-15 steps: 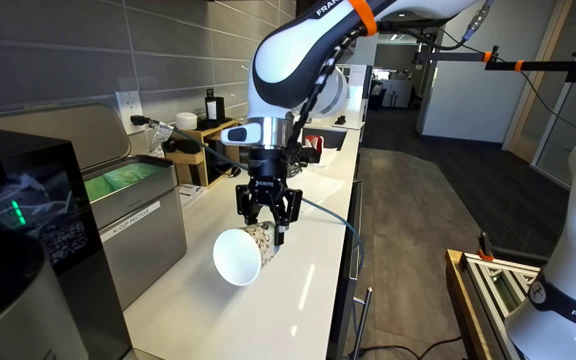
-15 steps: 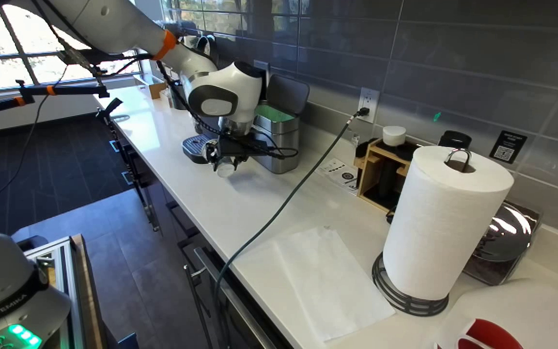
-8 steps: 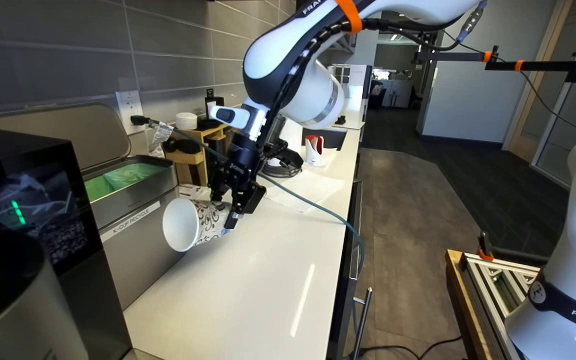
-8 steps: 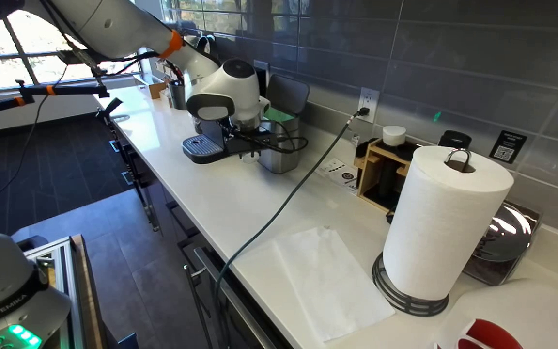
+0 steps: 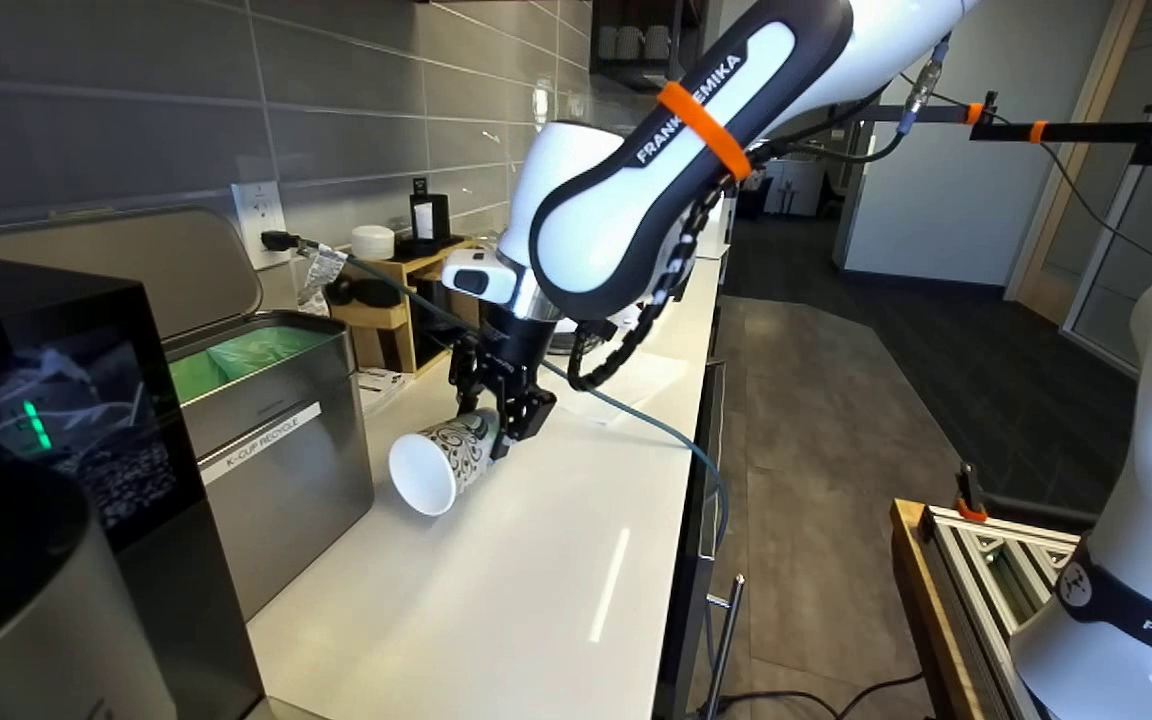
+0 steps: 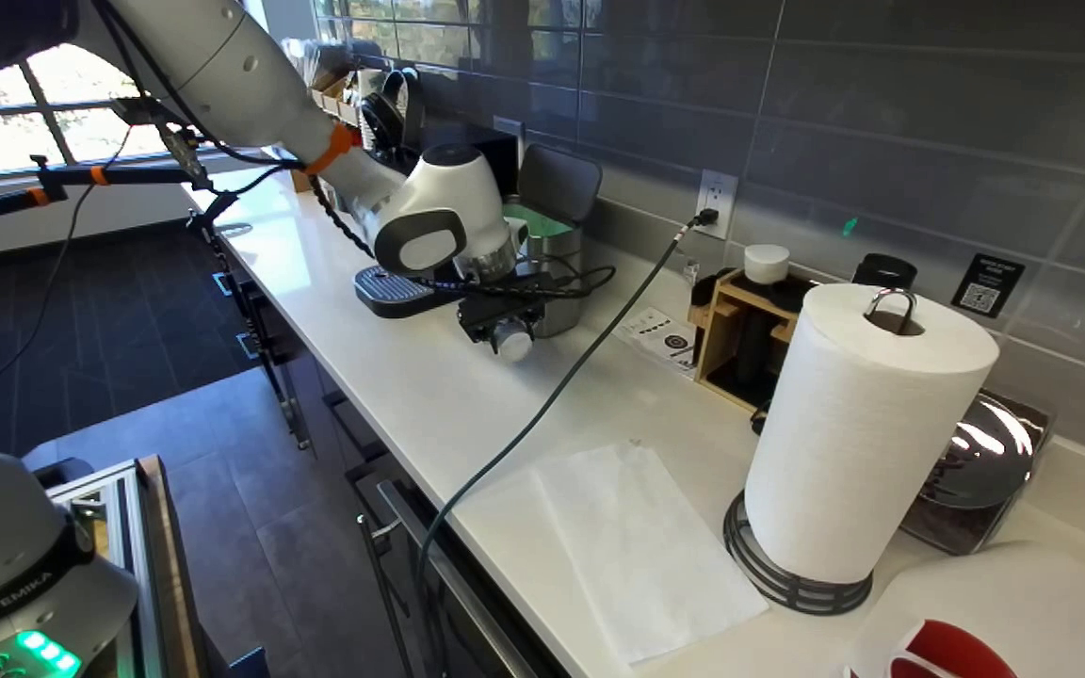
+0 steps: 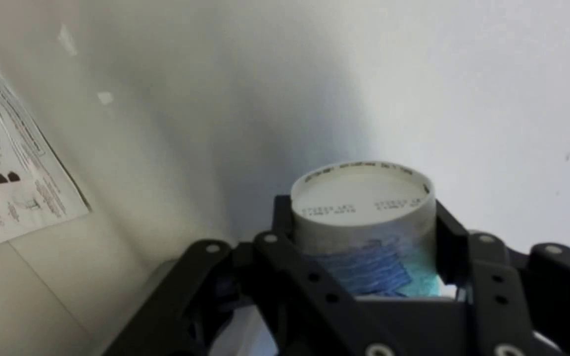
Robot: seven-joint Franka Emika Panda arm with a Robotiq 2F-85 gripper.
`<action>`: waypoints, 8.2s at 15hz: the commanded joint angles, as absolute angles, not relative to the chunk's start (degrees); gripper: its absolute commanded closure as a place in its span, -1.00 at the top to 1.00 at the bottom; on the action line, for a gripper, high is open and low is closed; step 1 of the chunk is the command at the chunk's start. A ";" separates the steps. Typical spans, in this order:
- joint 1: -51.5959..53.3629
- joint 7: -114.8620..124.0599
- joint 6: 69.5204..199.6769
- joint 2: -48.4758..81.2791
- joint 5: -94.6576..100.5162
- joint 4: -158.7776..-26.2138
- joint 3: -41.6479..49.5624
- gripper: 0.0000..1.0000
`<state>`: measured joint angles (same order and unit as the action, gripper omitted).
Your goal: Place the coffee cup upright.
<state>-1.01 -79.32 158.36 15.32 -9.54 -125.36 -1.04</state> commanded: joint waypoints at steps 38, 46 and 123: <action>7.89 0.37 163.77 2.53 25.02 -134.81 6.39 1.00; 8.32 9.35 151.57 3.73 24.54 -131.12 1.28 1.00; -4.17 41.61 136.47 9.36 3.98 -119.50 -2.07 -0.98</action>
<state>-0.29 52.88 138.25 10.62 14.68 -118.29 0.80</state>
